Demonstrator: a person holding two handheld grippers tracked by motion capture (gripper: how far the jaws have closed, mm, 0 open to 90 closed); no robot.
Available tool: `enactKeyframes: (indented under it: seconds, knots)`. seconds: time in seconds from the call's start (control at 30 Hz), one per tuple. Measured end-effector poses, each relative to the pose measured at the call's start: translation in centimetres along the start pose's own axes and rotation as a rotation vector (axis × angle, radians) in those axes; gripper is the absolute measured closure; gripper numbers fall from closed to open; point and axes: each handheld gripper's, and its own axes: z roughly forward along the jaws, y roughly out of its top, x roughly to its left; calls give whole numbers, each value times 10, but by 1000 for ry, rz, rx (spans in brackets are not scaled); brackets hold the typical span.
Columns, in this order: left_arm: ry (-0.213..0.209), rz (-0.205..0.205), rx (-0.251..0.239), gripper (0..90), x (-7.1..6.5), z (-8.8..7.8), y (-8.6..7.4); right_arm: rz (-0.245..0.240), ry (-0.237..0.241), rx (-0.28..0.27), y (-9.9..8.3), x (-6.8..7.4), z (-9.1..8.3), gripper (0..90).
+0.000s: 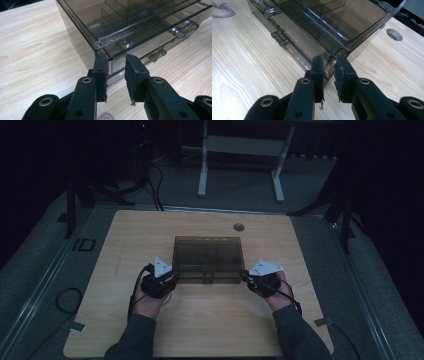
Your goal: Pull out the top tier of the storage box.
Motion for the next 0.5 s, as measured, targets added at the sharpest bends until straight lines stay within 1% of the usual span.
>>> enactKeyframes:
  seconds: [0.5]
  knots:
    - [4, 2, 8, 717, -2, -4, -2, -6, 7, 7, 0, 3, -3, 780]
